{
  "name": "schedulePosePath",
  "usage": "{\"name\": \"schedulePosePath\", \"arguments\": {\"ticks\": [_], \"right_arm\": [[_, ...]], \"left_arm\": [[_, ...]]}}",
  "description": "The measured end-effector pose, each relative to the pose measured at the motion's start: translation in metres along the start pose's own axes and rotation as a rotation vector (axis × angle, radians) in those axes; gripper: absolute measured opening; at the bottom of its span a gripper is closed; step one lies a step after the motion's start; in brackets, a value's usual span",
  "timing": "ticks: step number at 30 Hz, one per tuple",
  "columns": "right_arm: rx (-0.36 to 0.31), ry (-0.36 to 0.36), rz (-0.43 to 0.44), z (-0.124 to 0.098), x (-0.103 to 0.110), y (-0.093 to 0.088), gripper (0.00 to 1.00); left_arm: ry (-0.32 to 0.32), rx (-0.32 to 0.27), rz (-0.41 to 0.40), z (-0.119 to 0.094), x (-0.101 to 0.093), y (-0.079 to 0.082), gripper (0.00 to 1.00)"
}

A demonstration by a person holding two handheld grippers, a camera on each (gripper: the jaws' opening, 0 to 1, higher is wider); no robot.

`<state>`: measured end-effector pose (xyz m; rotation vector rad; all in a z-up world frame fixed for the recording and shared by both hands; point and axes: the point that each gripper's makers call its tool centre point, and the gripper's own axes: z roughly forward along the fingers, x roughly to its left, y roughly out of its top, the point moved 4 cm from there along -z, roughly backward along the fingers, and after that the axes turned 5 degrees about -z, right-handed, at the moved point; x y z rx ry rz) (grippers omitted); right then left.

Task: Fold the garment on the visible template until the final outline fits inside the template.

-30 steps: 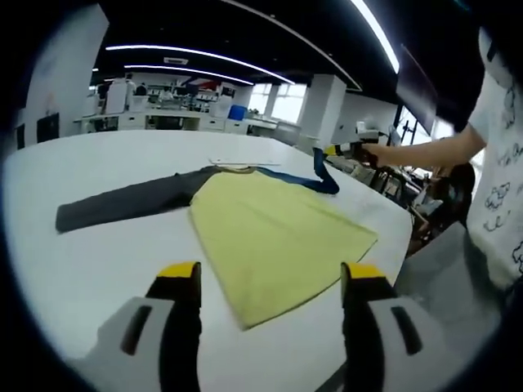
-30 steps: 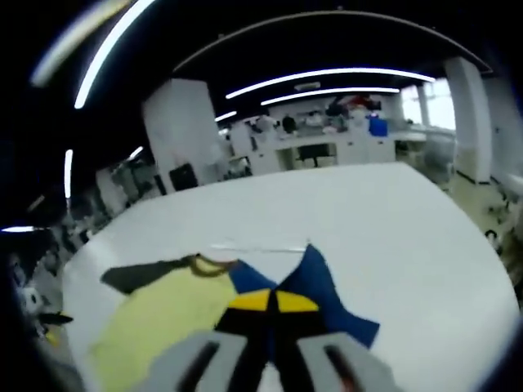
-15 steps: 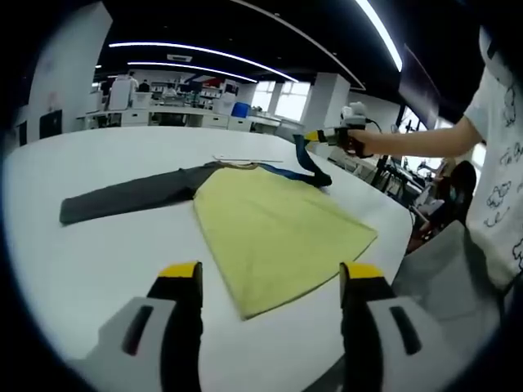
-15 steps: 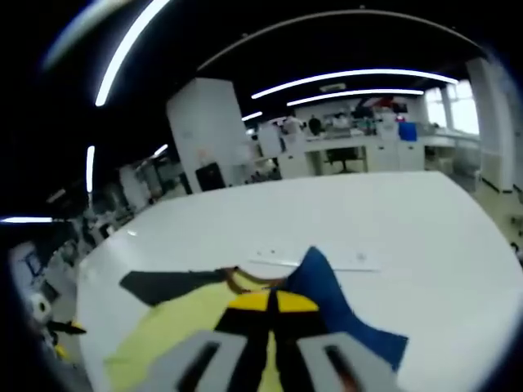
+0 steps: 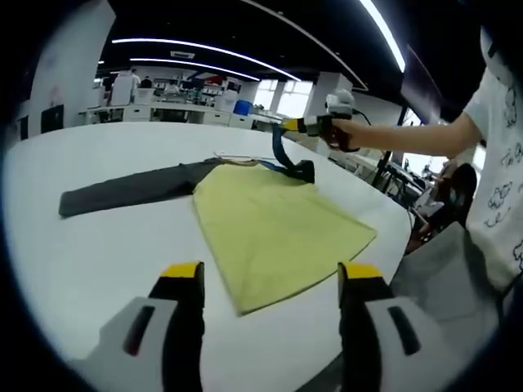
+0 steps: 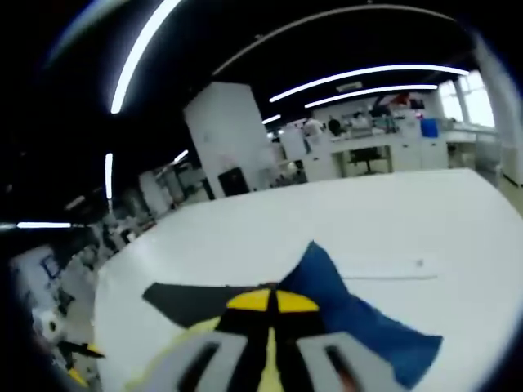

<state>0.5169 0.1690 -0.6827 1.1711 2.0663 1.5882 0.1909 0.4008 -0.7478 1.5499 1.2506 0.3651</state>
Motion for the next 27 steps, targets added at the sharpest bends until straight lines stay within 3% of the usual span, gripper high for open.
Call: {"name": "schedulePosePath", "arguments": {"ticks": [8,17,27], "right_arm": [[0.035,0.038,-0.003,0.026,0.037,-0.016,0.00],[0.119,0.053,-0.050,0.054,0.057,-0.046,0.00],[0.155,0.068,-0.062,0.072,0.066,-0.058,0.00]], "left_arm": [[0.001,0.008,-0.010,0.001,0.000,-0.003,0.62],[0.004,0.015,-0.025,0.002,0.000,-0.006,0.61],[0.012,0.022,-0.048,0.003,0.001,-0.010,0.60]]}}
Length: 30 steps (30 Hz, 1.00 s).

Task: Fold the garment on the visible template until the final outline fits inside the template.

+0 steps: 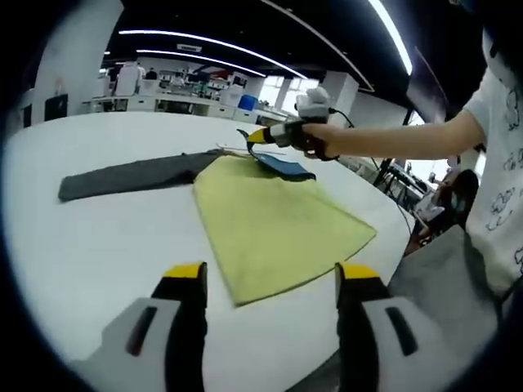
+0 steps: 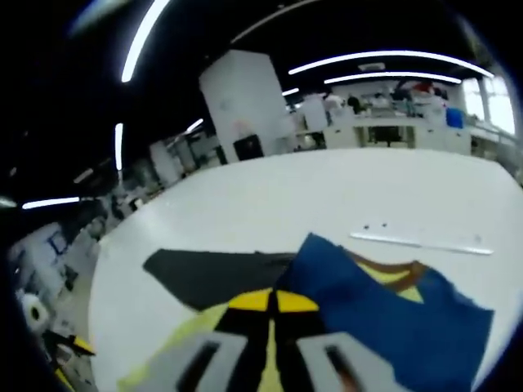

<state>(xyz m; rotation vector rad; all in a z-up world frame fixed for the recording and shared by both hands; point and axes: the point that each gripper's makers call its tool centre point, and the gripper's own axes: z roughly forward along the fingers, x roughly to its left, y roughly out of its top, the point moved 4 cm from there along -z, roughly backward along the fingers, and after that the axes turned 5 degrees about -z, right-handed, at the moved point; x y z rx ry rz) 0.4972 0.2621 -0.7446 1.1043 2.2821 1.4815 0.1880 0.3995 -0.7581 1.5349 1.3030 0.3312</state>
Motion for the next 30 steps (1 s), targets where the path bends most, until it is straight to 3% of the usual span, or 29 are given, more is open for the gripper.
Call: {"name": "schedulePosePath", "arguments": {"ticks": [9,12,23,30], "right_arm": [[0.028,0.007,0.019,0.030,0.002,-0.003,0.00],[0.040,0.023,0.024,0.033,0.012,-0.005,0.00],[0.067,0.047,0.055,0.049,0.019,-0.016,0.00],[0.071,0.077,0.022,0.052,0.029,-0.019,0.00]], "left_arm": [[-0.002,0.007,-0.017,0.005,-0.002,-0.003,0.59],[-0.003,0.009,-0.019,0.006,-0.003,-0.003,0.59],[0.004,0.006,-0.043,0.006,-0.003,-0.005,0.58],[0.007,0.006,-0.051,0.006,-0.004,-0.007,0.58]]}}
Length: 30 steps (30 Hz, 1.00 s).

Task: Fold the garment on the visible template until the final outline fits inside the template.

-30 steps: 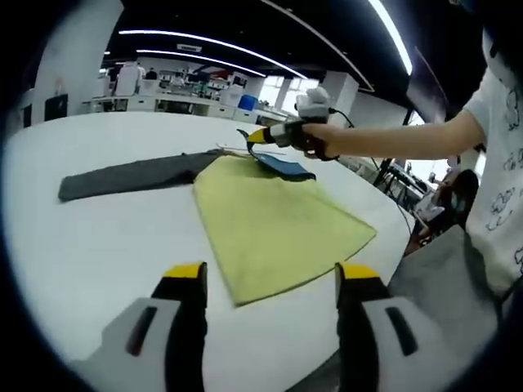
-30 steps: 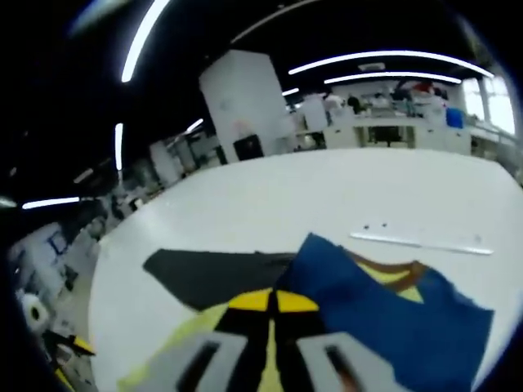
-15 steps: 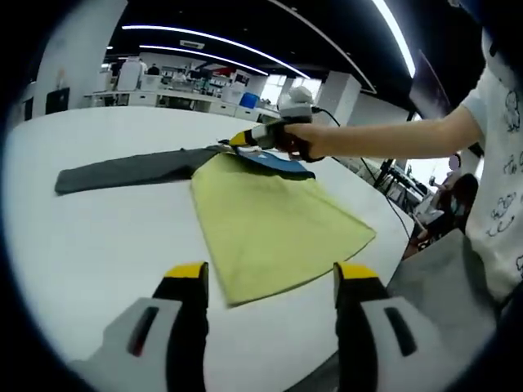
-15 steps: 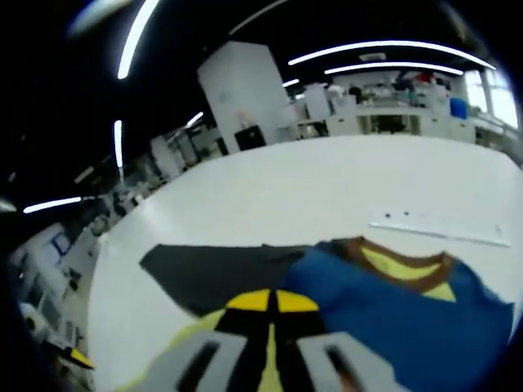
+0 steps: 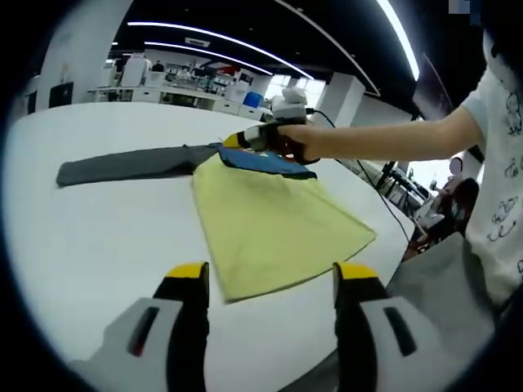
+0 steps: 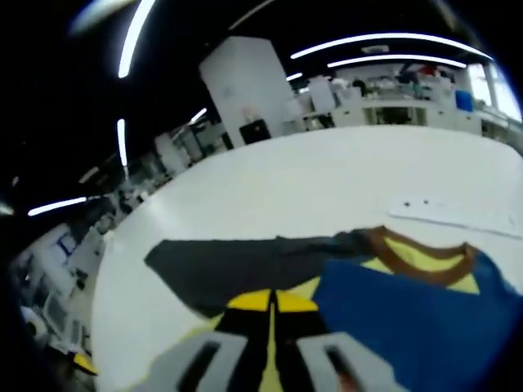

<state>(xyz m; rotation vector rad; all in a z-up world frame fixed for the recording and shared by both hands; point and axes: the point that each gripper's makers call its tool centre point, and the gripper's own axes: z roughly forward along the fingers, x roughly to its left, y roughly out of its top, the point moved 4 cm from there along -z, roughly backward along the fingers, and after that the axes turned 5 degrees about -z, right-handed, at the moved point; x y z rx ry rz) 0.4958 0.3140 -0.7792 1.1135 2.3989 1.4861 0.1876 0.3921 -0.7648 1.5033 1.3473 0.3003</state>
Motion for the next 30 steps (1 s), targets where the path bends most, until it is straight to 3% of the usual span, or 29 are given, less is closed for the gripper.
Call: {"name": "schedulePosePath", "arguments": {"ticks": [5,9,13,16,17,20,30], "right_arm": [[-0.037,0.014,-0.050,-0.025,-0.006,-0.003,0.00],[-0.070,-0.002,-0.051,-0.047,-0.030,-0.008,0.00],[-0.167,-0.014,-0.082,-0.070,-0.046,-0.003,0.20],[-0.206,-0.021,-0.099,-0.085,-0.059,-0.003,0.43],[-0.202,-0.031,-0.103,-0.089,-0.063,-0.004,0.50],[-0.194,-0.066,-0.121,-0.107,-0.073,-0.013,0.57],[-0.142,-0.152,-0.160,-0.153,-0.110,-0.037,0.64]], "left_arm": [[-0.004,-0.003,0.002,0.000,0.000,0.001,0.59],[-0.009,-0.006,0.007,0.002,0.000,0.002,0.59],[-0.013,-0.012,0.009,0.003,0.001,0.005,0.60],[-0.016,-0.010,0.016,0.003,0.001,0.006,0.60],[-0.017,-0.010,0.015,0.003,0.001,0.006,0.60],[-0.021,-0.009,0.015,0.004,0.001,0.006,0.60],[-0.029,-0.013,0.010,0.005,-0.001,0.005,0.60]]}}
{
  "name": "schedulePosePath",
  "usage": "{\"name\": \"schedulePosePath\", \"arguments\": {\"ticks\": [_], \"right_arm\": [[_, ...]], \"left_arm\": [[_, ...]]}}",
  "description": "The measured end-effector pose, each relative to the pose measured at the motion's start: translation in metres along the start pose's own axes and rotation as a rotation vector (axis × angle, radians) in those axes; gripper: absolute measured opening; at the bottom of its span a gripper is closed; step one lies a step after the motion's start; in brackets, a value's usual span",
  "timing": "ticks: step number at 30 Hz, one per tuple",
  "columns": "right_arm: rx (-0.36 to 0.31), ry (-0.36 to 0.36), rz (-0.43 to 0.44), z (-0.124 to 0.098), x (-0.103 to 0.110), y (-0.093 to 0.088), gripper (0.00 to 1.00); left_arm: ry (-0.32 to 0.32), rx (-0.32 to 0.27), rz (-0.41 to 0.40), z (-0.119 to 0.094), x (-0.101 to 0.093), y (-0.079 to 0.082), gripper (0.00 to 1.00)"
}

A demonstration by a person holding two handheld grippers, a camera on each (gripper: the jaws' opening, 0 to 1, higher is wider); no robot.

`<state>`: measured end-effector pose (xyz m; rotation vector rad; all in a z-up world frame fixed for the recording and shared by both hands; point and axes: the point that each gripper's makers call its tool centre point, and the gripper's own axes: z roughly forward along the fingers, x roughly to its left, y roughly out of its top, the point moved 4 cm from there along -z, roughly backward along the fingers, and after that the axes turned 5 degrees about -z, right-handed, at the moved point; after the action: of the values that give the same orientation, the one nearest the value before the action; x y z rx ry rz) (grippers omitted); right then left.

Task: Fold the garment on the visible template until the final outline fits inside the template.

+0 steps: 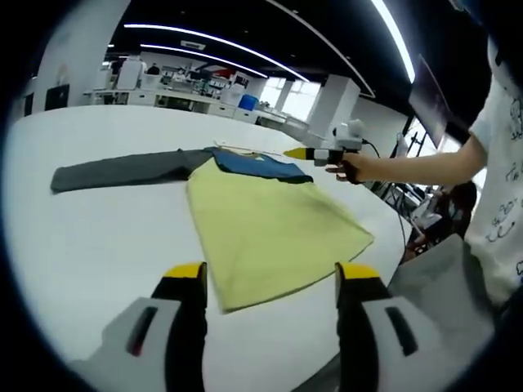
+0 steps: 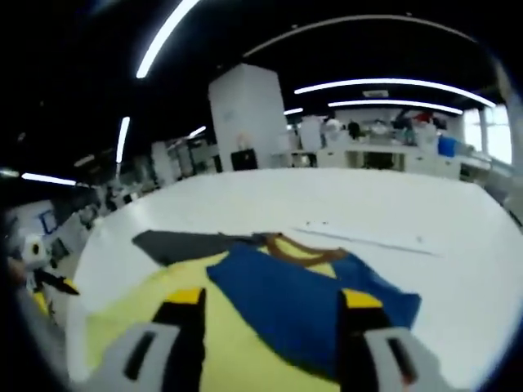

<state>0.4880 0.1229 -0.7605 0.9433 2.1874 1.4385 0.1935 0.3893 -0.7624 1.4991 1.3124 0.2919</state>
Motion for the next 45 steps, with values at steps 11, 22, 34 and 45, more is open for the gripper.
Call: {"name": "schedulePosePath", "arguments": {"ticks": [11,22,34,45], "right_arm": [[0.083,-0.097,-0.044,-0.042,-0.037,-0.028,0.44],[0.172,-0.173,-0.019,-0.063,-0.058,-0.059,0.21],[0.223,-0.215,0.015,-0.057,-0.062,-0.073,0.00],[0.214,-0.211,0.051,-0.061,-0.055,-0.073,0.00]], "left_arm": [[0.004,0.000,-0.009,0.000,0.000,-0.003,0.60],[0.003,0.003,-0.014,0.000,-0.001,-0.004,0.60],[0.016,0.002,-0.020,-0.003,0.000,-0.006,0.60],[0.016,-0.001,-0.027,-0.002,0.001,-0.006,0.60]]}}
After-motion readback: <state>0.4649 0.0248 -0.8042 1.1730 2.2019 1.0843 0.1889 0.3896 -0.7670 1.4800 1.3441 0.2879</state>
